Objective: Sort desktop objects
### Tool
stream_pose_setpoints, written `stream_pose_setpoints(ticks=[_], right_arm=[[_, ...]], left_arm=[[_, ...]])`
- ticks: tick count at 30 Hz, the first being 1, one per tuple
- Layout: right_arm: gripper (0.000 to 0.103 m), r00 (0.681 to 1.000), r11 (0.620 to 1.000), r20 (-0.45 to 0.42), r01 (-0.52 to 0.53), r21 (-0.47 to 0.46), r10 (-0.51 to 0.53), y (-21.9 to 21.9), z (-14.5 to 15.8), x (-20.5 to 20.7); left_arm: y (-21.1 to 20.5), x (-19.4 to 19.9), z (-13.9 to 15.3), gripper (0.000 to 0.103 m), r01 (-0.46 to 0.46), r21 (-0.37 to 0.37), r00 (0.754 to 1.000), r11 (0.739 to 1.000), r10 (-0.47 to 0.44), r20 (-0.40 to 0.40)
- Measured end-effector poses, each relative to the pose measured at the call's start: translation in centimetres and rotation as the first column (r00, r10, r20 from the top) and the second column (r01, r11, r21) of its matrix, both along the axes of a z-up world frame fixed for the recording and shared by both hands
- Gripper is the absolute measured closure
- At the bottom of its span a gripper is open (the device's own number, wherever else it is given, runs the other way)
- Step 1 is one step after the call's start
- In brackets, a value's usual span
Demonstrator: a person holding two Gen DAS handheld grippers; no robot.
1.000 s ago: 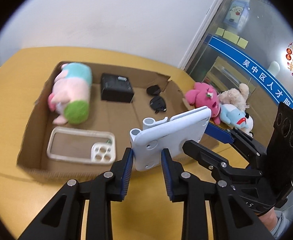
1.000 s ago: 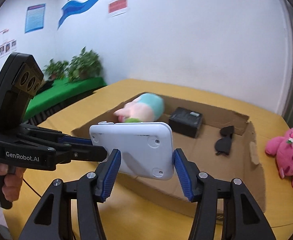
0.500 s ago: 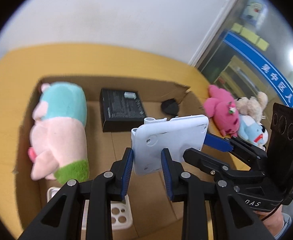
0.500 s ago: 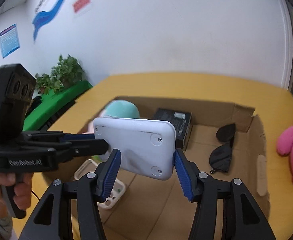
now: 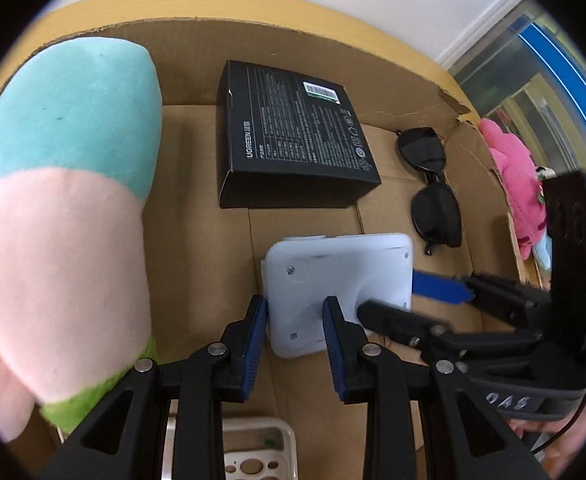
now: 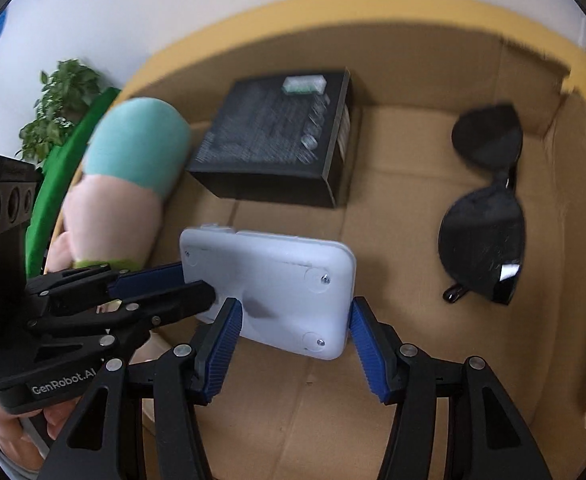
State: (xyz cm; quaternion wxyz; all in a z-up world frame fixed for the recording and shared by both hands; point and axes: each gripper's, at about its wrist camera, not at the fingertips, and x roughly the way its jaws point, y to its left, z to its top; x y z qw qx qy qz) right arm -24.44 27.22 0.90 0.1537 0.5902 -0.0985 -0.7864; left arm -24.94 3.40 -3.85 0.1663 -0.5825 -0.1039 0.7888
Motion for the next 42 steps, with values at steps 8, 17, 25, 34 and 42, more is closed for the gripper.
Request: stream_pose_setpoints(ticks=[8, 17, 25, 34, 42], right_arm=[[0.027, 0.999, 1.0, -0.049, 0.015, 0.027, -0.013, 0.7, 1.0, 1.9], [0.0, 0.858, 0.995, -0.51, 0.095, 0.039, -0.062, 4.2, 10.1, 16.0], [0.0, 0.768, 0.964, -0.628, 0.244, 0.104, -0.126, 4.8, 6.3, 23.6], [0.0, 0.724, 0.953, -0.68, 0.272, 0.133, -0.112, 2.5, 3.5, 23.0], [0.0, 0.7, 0.951, -0.704, 0.284, 0.119, -0.121, 2.0, 2.9, 22.9]], left_arm=[[-1.4, 2.2, 2.8, 0.075, -0.032, -0.043, 0.993, 0.999, 0.027, -0.111], [-10.5, 18.2, 14.9, 0.024, -0.233, -0.118, 0.789, 0.965, 0.117, -0.603], [-14.7, 26.8, 12.3, 0.022, -0.38, -0.201, 0.683, 0.903, 0.128, -0.719], [-7.7, 25.2, 4.5, 0.022, -0.317, -0.215, 0.747, 0.924, 0.104, -0.656], [-6.5, 24.8, 3.4, 0.02, -0.354, -0.196, 0.7, 0.915, 0.121, -0.704]])
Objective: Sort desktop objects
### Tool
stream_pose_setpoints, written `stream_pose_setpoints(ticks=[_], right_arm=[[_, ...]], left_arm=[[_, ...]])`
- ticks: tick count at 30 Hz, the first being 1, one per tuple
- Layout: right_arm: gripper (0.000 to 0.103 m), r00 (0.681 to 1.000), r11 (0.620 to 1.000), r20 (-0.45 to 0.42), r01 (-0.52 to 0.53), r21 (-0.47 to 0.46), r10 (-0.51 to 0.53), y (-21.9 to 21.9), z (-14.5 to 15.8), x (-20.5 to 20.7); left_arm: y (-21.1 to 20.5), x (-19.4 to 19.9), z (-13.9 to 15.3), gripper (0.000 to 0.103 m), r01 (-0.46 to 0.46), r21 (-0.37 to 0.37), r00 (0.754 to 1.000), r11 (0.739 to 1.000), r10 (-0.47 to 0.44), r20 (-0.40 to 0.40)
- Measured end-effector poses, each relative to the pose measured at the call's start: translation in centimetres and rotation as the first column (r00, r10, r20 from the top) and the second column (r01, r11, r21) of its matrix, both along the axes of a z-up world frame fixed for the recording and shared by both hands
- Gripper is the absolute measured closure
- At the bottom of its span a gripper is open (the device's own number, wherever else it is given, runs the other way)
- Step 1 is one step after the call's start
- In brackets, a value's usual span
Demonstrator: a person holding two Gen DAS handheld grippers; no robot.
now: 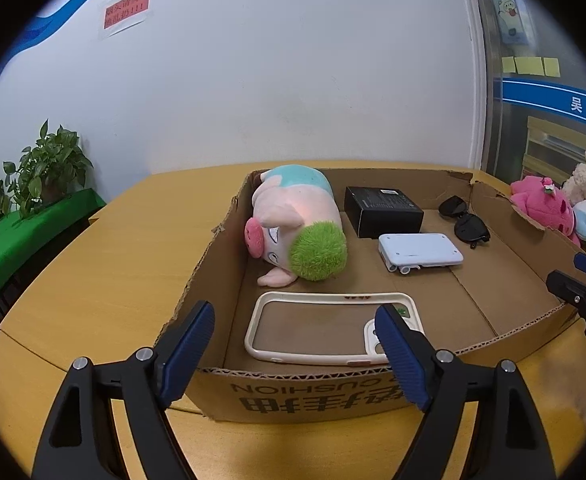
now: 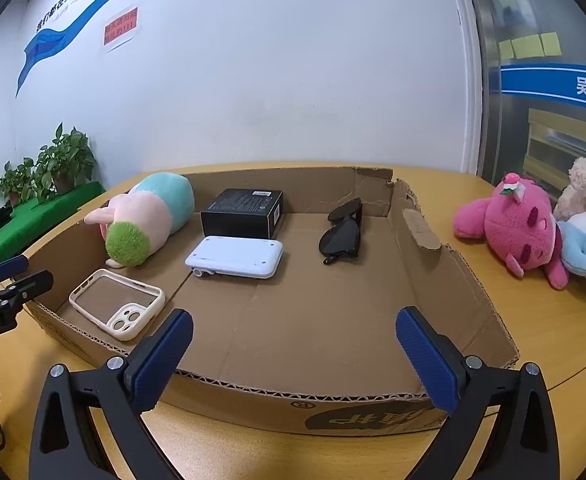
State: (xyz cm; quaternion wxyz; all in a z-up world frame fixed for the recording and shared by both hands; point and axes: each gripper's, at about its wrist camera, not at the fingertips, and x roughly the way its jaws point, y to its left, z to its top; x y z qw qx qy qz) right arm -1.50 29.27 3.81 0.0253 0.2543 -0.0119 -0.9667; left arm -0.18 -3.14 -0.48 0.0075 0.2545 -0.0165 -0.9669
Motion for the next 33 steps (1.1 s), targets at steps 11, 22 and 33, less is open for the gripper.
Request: stream_pose_setpoints(ticks=[11, 22, 33], right_arm=[[0.0, 0.999, 1.0, -0.048, -0.001, 0.004, 0.001, 0.0, -0.2, 0.7], [0.0, 0.999, 1.0, -0.05, 0.005, 0.004, -0.005, -0.1, -0.1, 0.6], [0.0, 0.999, 1.0, -0.05, 0.006, 0.004, -0.006, -0.1, -0.1, 0.6]], left_arm=[[0.5, -1.0, -0.4, 0.002, -0.034, -0.022, 0.999, 0.999, 0.033, -0.021], [0.6, -1.5, -0.8, 0.0, -0.041, -0.015, 0.997, 0.999, 0.04, -0.065], [0.6, -1.5, -0.8, 0.0, -0.041, -0.015, 0.997, 0.999, 0.04, -0.065]])
